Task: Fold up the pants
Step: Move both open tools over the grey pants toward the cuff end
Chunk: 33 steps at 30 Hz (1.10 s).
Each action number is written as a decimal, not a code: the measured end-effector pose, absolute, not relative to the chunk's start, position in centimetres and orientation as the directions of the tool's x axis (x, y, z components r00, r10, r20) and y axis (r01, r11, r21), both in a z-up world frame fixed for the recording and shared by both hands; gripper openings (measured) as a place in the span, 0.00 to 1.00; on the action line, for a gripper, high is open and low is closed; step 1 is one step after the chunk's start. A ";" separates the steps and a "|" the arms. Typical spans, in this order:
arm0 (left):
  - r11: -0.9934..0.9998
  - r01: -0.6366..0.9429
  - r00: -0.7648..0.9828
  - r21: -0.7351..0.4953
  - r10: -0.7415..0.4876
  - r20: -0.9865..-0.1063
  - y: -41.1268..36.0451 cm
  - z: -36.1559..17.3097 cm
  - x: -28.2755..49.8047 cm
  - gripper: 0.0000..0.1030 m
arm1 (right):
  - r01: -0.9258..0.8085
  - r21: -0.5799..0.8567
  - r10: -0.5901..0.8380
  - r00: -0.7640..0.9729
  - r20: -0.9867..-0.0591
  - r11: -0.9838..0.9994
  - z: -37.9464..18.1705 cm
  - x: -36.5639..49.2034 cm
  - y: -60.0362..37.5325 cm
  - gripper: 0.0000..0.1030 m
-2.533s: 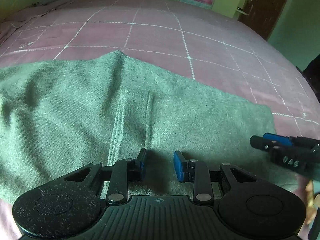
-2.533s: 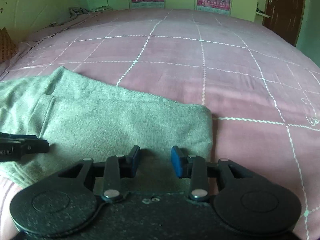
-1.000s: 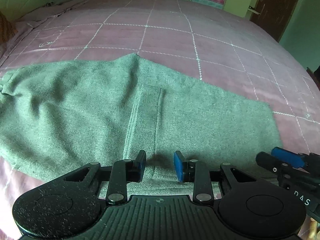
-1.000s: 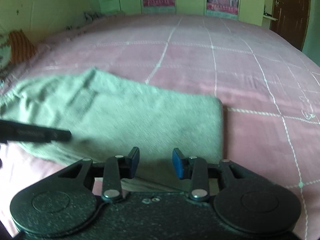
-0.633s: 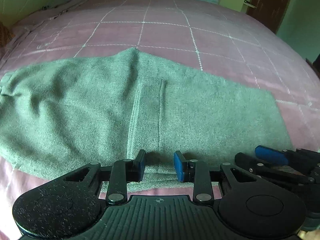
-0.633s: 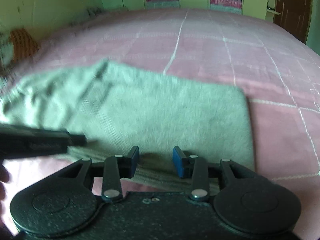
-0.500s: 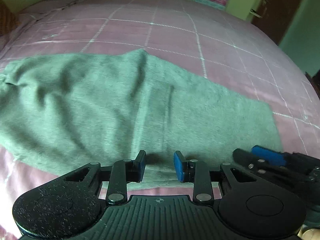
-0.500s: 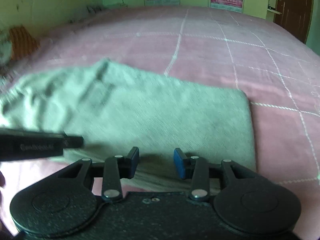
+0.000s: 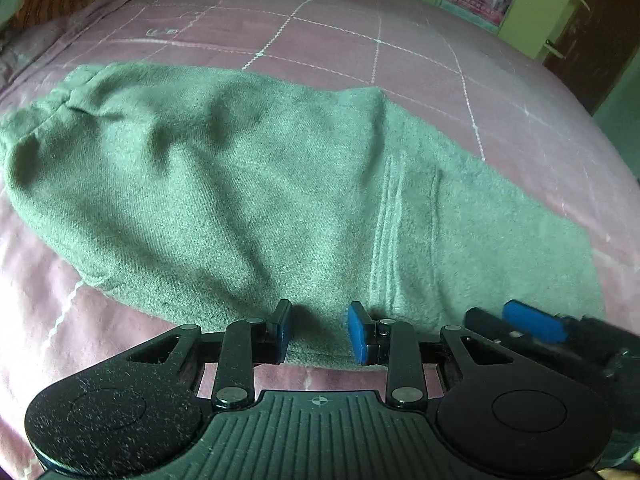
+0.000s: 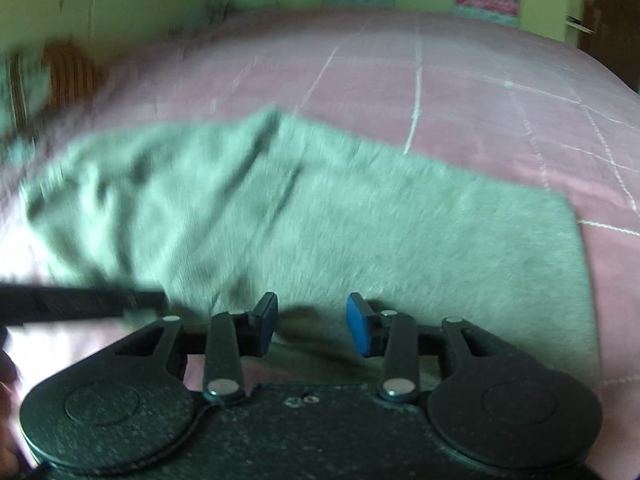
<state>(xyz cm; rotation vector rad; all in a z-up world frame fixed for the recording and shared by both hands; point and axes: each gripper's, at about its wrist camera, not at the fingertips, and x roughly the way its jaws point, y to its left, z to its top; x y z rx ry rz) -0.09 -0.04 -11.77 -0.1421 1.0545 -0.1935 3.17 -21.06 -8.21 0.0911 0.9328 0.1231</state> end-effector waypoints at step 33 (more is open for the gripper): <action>0.819 -0.328 0.539 -0.471 -0.247 -0.805 17.6 -12.3 2.3 0.30 | -0.125 0.250 0.274 0.596 -0.755 0.960 -7.3 4.0 -17.2 0.40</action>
